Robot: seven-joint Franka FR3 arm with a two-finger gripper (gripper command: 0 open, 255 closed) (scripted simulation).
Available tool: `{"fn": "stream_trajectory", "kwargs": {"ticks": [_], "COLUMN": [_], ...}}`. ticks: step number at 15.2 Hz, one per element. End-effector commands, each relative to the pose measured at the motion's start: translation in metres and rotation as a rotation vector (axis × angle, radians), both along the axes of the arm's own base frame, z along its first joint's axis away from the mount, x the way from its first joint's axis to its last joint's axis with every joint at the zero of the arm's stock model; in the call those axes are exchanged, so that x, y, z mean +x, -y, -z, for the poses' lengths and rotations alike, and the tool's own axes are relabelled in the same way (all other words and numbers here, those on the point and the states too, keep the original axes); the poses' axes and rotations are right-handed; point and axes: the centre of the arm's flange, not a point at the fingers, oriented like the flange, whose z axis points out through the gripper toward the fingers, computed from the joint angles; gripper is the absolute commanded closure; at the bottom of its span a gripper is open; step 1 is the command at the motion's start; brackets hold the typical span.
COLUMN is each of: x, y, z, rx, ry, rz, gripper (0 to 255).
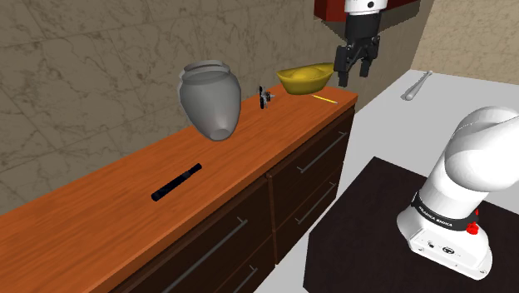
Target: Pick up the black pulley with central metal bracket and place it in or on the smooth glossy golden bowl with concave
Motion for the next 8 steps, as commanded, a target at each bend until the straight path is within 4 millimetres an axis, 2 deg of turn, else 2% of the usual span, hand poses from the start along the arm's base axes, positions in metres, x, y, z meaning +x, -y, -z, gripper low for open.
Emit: {"fn": "stream_trajectory", "kwargs": {"ticks": [1, 8], "x": [0.0, 0.086], "y": [0.0, -0.006], "z": [0.0, 0.028], "rx": [0.0, -0.026], "ry": [0.0, 0.015], "rz": [0.0, 0.031], "gripper": [0, 0]}}
